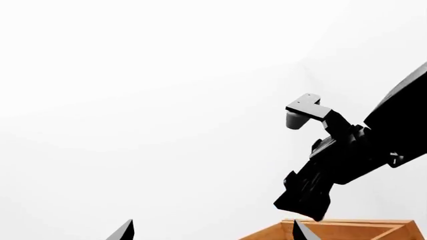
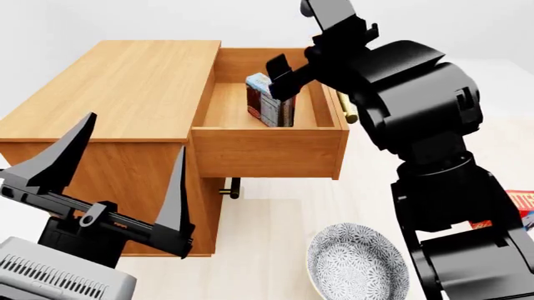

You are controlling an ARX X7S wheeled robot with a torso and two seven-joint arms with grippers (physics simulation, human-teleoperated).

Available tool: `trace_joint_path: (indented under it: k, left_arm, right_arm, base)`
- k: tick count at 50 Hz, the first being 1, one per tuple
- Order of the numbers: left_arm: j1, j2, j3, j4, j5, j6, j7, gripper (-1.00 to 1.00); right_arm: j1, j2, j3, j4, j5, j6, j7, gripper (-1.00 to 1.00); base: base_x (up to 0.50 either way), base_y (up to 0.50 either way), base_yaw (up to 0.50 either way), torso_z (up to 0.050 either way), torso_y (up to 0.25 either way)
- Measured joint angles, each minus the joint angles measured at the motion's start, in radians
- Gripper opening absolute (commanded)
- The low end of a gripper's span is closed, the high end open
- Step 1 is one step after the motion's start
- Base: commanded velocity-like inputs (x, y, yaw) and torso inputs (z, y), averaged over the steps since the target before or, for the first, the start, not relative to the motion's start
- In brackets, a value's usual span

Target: Put the chocolate pudding in the top drawer of the cabinet and close it.

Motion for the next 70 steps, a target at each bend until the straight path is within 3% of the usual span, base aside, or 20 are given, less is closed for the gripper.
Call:
trace_joint_path:
  k: [36,70]
  left_arm:
    - [0.009,0.0,-0.012,0.0,0.002,0.0,0.001,1.0]
    - [0.019,0.002,-0.023,-0.002,0.011,0.005,0.001,1.0]
  right_arm:
    - [-0.037,0.054,0.12,-0.094,-0.034,-0.064,0.181,1.0]
    - [-0.26,0.192,0.243,-0.499,-0.109,-0.002,0.36,1.0]
  base:
    - [0.0,0.0,0.0,0.0,0.0]
    - [0.0,0.0,0.0,0.0,0.0]
